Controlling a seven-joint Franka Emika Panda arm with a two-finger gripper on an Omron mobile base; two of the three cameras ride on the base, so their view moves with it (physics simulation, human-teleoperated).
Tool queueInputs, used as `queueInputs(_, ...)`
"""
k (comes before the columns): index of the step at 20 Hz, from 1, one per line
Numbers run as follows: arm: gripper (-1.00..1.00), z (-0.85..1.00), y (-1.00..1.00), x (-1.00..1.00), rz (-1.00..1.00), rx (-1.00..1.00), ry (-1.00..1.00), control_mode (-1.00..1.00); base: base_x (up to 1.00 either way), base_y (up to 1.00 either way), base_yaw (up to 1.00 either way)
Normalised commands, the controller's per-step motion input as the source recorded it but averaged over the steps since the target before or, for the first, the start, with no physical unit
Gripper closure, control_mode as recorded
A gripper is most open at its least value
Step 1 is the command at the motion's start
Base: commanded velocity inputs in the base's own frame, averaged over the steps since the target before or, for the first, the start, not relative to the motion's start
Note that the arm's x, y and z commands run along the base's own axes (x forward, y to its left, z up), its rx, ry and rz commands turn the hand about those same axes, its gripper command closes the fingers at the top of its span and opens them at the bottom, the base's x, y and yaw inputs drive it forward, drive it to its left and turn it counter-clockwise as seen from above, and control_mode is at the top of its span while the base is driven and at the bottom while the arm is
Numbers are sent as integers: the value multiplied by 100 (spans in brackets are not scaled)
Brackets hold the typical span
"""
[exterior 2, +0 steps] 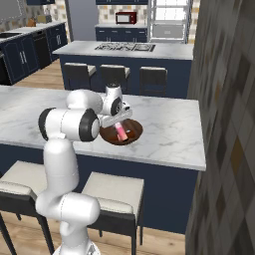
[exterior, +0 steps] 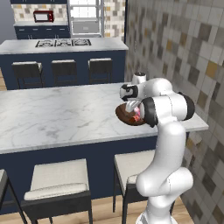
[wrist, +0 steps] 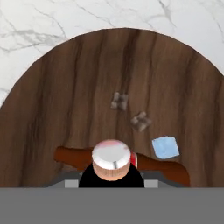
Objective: Open the fridge, grab two sodas, and place both sodas inside the bowl with ice on the dining counter.
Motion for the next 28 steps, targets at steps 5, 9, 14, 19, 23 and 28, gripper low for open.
queueInputs(5,100,-23,0,17,6,0,-1,-100,0,0,0)
queueInputs(9,100,-19,0,19,7,0,-1,-100,0,0,0)
queueInputs(14,-100,-18,0,20,6,0,-1,-100,0,0,0)
queueInputs(19,-100,-2,0,-4,10,0,-10,-100,0,0,0)
queueInputs(23,-100,24,-2,-28,8,-1,-21,-100,0,0,0)
queueInputs(28,-100,40,-15,-37,6,-1,-25,-100,0,0,0)
